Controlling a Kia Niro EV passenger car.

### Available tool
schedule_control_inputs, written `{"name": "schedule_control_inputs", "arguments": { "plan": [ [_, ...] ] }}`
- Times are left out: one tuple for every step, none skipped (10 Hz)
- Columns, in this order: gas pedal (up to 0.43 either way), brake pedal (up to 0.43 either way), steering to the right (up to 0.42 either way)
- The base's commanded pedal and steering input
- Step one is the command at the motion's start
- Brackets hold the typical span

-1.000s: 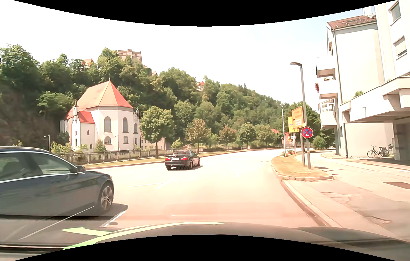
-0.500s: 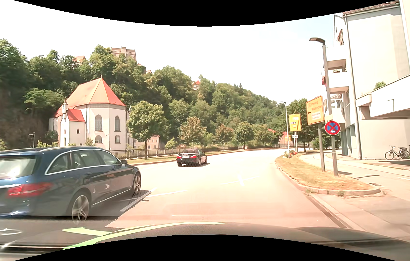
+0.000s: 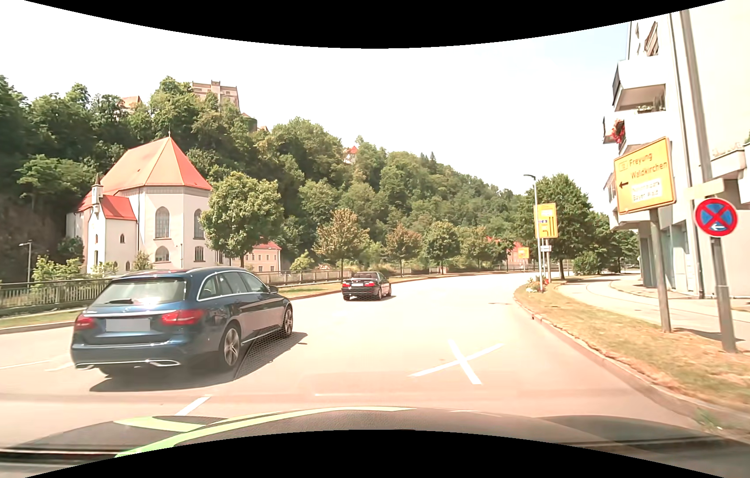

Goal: Follow the waypoints while adhering to traffic rules and regulations

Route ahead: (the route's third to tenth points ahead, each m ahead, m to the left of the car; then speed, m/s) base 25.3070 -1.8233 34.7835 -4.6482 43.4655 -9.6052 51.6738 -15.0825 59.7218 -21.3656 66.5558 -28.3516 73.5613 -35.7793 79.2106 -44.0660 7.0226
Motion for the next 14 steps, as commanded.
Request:
{"name": "schedule_control_inputs", "arguments": {
  "plan": [
    [0.189,0.000,0.026],
    [0.189,0.000,0.026],
    [0.189,0.000,0.026],
    [0.177,0.000,0.026],
    [0.177,0.000,0.026],
    [0.177,0.000,0.028],
    [0.177,0.000,0.028],
    [0.169,0.000,0.028],
    [0.169,0.000,0.031],
    [0.157,0.000,0.036],
    [0.157,0.000,0.037],
    [0.150,0.000,0.037],
    [0.150,0.000,0.038],
    [0.138,0.000,0.039]
  ]
}}
